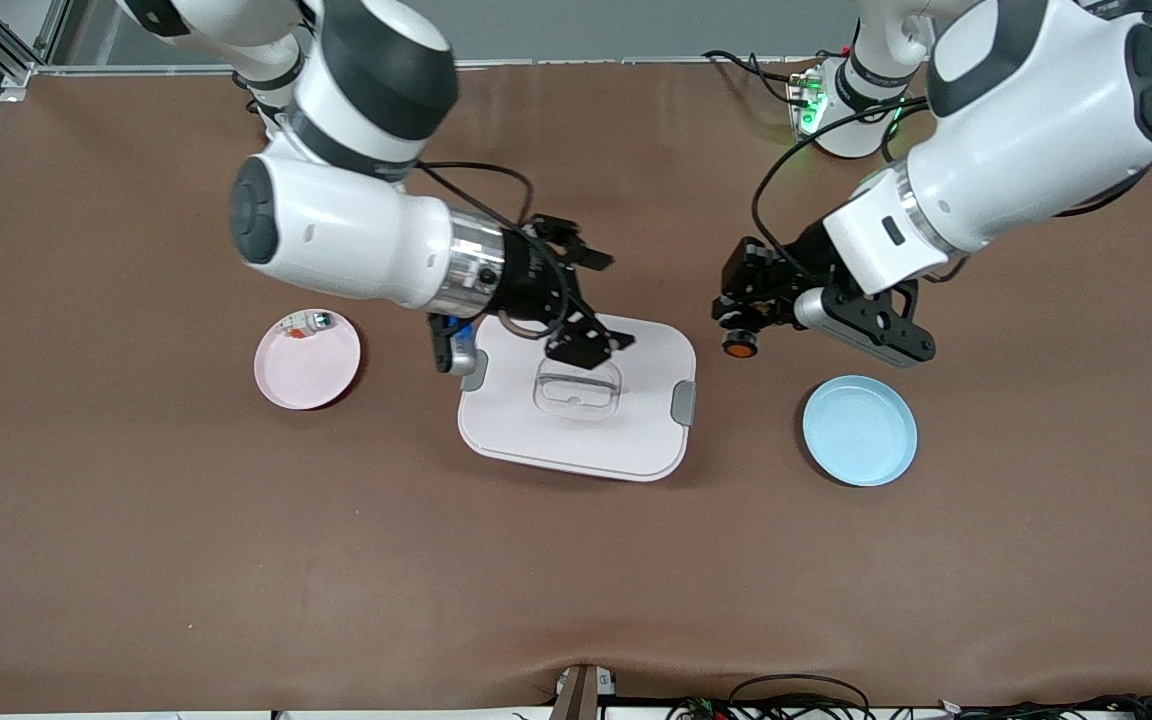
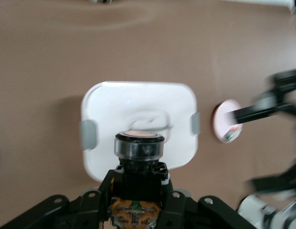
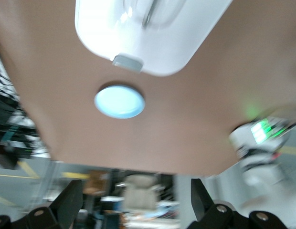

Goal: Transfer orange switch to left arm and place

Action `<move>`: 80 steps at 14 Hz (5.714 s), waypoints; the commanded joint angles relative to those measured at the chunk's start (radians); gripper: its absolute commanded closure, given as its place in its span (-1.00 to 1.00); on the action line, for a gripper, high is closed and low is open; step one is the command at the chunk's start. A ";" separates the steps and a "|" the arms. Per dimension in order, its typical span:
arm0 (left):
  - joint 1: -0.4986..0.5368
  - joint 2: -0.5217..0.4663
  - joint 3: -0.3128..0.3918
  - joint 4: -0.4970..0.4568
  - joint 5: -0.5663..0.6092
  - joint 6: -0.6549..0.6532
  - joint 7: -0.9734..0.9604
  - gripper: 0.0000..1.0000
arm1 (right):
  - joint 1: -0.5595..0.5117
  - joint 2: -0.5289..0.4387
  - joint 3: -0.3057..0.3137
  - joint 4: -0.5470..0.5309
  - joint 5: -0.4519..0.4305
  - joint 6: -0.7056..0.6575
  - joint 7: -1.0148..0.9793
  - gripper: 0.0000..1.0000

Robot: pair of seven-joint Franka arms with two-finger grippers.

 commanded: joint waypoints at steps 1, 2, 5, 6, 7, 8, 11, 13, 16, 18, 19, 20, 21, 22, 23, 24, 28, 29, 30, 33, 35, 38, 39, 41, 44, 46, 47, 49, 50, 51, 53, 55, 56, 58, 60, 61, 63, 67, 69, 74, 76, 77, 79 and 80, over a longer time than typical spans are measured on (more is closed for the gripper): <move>0.039 -0.008 0.001 -0.028 0.080 -0.069 0.144 1.00 | -0.024 -0.023 0.006 -0.004 -0.105 -0.153 -0.206 -1.00; 0.053 -0.006 0.001 -0.042 0.112 -0.085 0.206 1.00 | -0.038 -0.040 0.006 -0.004 -0.139 -0.208 -0.271 -1.00; 0.096 -0.008 0.001 -0.117 0.189 -0.087 0.407 1.00 | -0.105 -0.064 0.005 -0.007 -0.189 -0.358 -0.432 -1.00; 0.108 -0.006 0.001 -0.136 0.227 -0.087 0.476 1.00 | -0.131 -0.069 0.005 -0.005 -0.223 -0.419 -0.519 -1.00; 0.120 -0.003 0.001 -0.149 0.267 -0.086 0.529 1.00 | -0.159 -0.087 0.005 -0.007 -0.276 -0.463 -0.618 -1.00; 0.124 0.001 0.001 -0.162 0.298 -0.083 0.576 1.00 | -0.192 -0.104 0.006 -0.007 -0.335 -0.506 -0.732 -1.00; 0.137 0.009 0.001 -0.215 0.375 -0.046 0.679 1.00 | -0.329 -0.107 0.005 -0.008 -0.435 -0.619 -1.118 -1.00; 0.145 0.006 0.001 -0.286 0.416 0.029 0.767 1.00 | -0.422 -0.107 0.006 -0.008 -0.488 -0.659 -1.341 -1.00; 0.180 0.000 0.000 -0.413 0.424 0.193 0.905 1.00 | -0.533 -0.106 0.008 -0.011 -0.619 -0.670 -1.672 -1.00; 0.215 0.006 -0.002 -0.453 0.424 0.259 1.007 1.00 | -0.571 -0.107 0.008 -0.013 -0.715 -0.672 -1.776 -1.00; 0.217 0.010 0.000 -0.468 0.424 0.273 1.063 1.00 | -0.573 -0.106 0.006 -0.013 -0.751 -0.672 -1.775 -1.00; 0.222 0.013 0.001 -0.485 0.424 0.290 1.115 1.00 | -0.573 -0.107 0.006 -0.013 -0.789 -0.681 -1.772 -1.00; 0.249 0.020 0.000 -0.508 0.430 0.325 1.161 1.00 | -0.576 -0.104 0.005 -0.013 -0.815 -0.708 -1.761 -1.00; 0.265 0.023 0.000 -0.542 0.430 0.382 1.219 1.00 | -0.578 -0.103 0.000 -0.010 -0.820 -0.705 -1.667 -1.00; 0.265 0.029 0.000 -0.570 0.430 0.429 1.262 1.00 | -0.578 -0.101 0.003 -0.010 -0.817 -0.704 -1.578 -1.00; 0.269 0.038 0.000 -0.581 0.430 0.459 1.287 1.00 | -0.575 -0.103 0.003 -0.010 -0.817 -0.713 -1.548 -1.00; 0.286 0.122 0.000 -0.582 0.430 0.577 1.413 1.00 | -0.491 -0.139 0.008 -0.008 -0.822 -0.710 -1.535 -1.00; 0.288 0.141 0.000 -0.582 0.432 0.598 1.425 1.00 | -0.474 -0.139 0.011 -0.008 -0.812 -0.687 -1.534 -1.00; 0.288 0.154 0.000 -0.582 0.432 0.618 1.437 1.00 | -0.472 -0.139 0.012 -0.008 -0.812 -0.649 -1.549 -1.00; 0.294 0.211 0.000 -0.582 0.430 0.710 1.528 1.00 | -0.460 -0.141 0.018 -0.002 -0.811 -0.618 -1.555 -1.00; 0.305 0.239 0.000 -0.582 0.432 0.752 1.552 1.00 | -0.458 -0.159 0.018 -0.002 -0.811 -0.623 -1.548 -1.00; 0.305 0.251 0.001 -0.587 0.432 0.766 1.555 0.85 | -0.458 -0.193 0.023 -0.007 -0.782 -0.632 -1.554 -1.00; 0.306 0.260 0.001 -0.587 0.432 0.776 1.554 0.80 | -0.457 -0.219 0.021 -0.020 -0.782 -0.639 -1.554 -1.00; 0.305 0.265 0.001 -0.587 0.438 0.790 1.560 0.47 | -0.463 -0.224 0.020 -0.028 -0.780 -0.630 -1.555 -1.00; 0.311 0.274 0.001 -0.585 0.450 0.799 1.569 0.12 | -0.478 -0.224 0.005 -0.022 -0.794 -0.639 -1.543 -1.00; 0.309 0.280 0.001 -0.585 0.450 0.799 1.569 -0.08 | -0.502 -0.238 0.004 -0.024 -0.779 -0.655 -1.544 -1.00; 0.311 0.283 0.001 -0.585 0.450 0.799 1.569 -0.34 | -0.524 -0.250 0.006 -0.028 -0.776 -0.696 -1.554 -1.00; 0.312 0.282 0.001 -0.585 0.450 0.799 1.568 -1.00 | -0.581 -0.251 0.008 -0.028 -0.756 -0.693 -1.602 -1.00; 0.312 0.279 0.000 -0.584 0.450 0.798 1.566 -1.00 | -0.596 -0.250 0.009 -0.028 -0.763 -0.690 -1.645 -1.00; 0.312 0.271 0.000 -0.584 0.450 0.793 1.554 -1.00 | -0.595 -0.247 0.009 -0.030 -0.775 -0.681 -1.665 -1.00; 0.312 0.242 -0.002 -0.587 0.446 0.783 1.508 -1.00 | -0.602 -0.250 0.014 -0.037 -0.774 -0.655 -1.673 -1.00; 0.309 0.184 -0.002 -0.584 0.446 0.725 1.424 -1.00 | -0.599 -0.254 0.015 -0.039 -0.771 -0.638 -1.673 -1.00; 0.308 0.156 -0.003 -0.576 0.447 0.673 1.366 -1.00 | -0.598 -0.261 0.015 -0.043 -0.771 -0.626 -1.673 -1.00; 0.308 0.115 -0.010 -0.552 0.447 0.591 1.280 -1.00 | -0.598 -0.290 0.024 -0.085 -0.766 -0.592 -1.673 -1.00; 0.308 0.089 -0.010 -0.498 0.447 0.464 1.205 -1.00 | -0.598 -0.371 0.026 -0.210 -0.748 -0.510 -1.673 -1.00; 0.309 0.086 -0.010 -0.461 0.446 0.407 1.175 -1.00 | -0.596 -0.424 0.026 -0.296 -0.746 -0.459 -1.673 -1.00; 0.311 0.064 -0.008 -0.412 0.446 0.298 1.093 -1.00 | -0.595 -0.495 0.026 -0.411 -0.748 -0.390 -1.675 -1.00; 0.311 -0.032 -0.008 -0.389 0.446 0.178 0.809 -1.00 | -0.595 -0.570 0.021 -0.522 -0.753 -0.300 -1.756 -1.00; 0.311 -0.062 -0.007 -0.371 0.439 0.129 0.731 -1.00 | -0.598 -0.572 0.020 -0.522 -0.753 -0.300 -1.762 -1.00; 0.311 -0.077 -0.005 -0.216 0.438 -0.096 0.455 -1.00 | -0.599 -0.577 0.018 -0.514 -0.753 -0.300 -1.762 -1.00; 0.309 -0.098 -0.011 -0.188 0.438 -0.138 0.337 -1.00 | -0.601 -0.572 0.017 -0.513 -0.753 -0.302 -1.762 -1.00; 0.309 -0.118 -0.011 -0.189 0.439 -0.144 0.278 -1.00 | -0.602 -0.571 0.017 -0.513 -0.753 -0.303 -1.761 -1.00; 0.308 -0.152 -0.011 -0.189 0.450 -0.153 0.195 -1.00 | -0.602 -0.569 0.017 -0.513 -0.754 -0.303 -1.759 -1.00; 0.309 -0.167 -0.011 -0.188 0.450 -0.171 0.136 -1.00 | -0.604 -0.569 0.017 -0.513 -0.754 -0.300 -1.759 -1.00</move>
